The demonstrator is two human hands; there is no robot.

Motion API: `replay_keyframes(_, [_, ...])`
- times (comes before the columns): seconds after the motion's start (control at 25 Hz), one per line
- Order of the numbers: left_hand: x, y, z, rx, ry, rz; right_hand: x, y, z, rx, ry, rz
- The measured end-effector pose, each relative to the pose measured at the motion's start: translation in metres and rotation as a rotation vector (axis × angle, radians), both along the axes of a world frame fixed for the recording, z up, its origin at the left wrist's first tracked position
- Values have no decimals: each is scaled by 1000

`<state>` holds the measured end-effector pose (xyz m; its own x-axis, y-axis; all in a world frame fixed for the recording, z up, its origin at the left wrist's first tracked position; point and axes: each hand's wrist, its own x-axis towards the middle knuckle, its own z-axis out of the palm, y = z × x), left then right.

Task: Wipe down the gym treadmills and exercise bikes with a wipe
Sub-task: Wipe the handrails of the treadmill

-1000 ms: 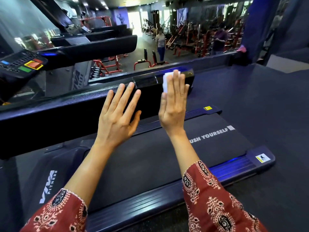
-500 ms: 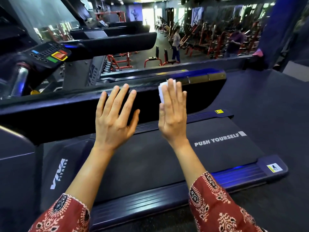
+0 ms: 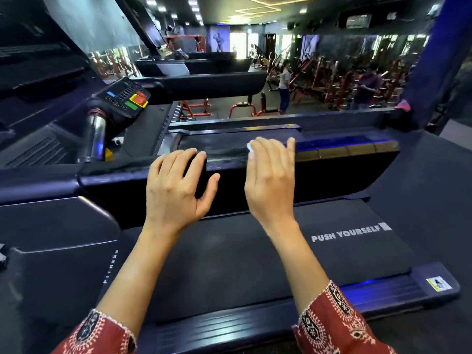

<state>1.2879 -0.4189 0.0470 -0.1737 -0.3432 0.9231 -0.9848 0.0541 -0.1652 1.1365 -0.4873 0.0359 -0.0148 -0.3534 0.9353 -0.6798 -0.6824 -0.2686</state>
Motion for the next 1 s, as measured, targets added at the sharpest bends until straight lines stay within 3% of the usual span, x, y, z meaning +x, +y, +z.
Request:
replay_keyframes(0.08, [12,6,0,14,20,1,7,4,-1,-30,76,3])
replay_keyframes(0.2, [33,20,-3,-4,36,-4,22,17,-2,65,-83,-48])
replay_keyframes(0.36, [60,35,-5,-58,33,-24,55,40,-15,-58,131,63])
replay_keyframes(0.48, [78,46,-10,-99,30,-14,71,48,-15,47,-65,37])
replay_keyframes(0.6, [102,59,-12,-100,30,14,100,58,-15,-53,114,94])
replay_keyframes(0.76, [132,75,-13,-99,57,36,141,68,1,27,-3,32])
replay_keyframes(0.88, [151,84,-17,-88,34,46,167,80,-4,-89,177,64])
replay_keyframes(1.0, [160,92,-23,-81,35,52,183,87,-1,-48,61,25])
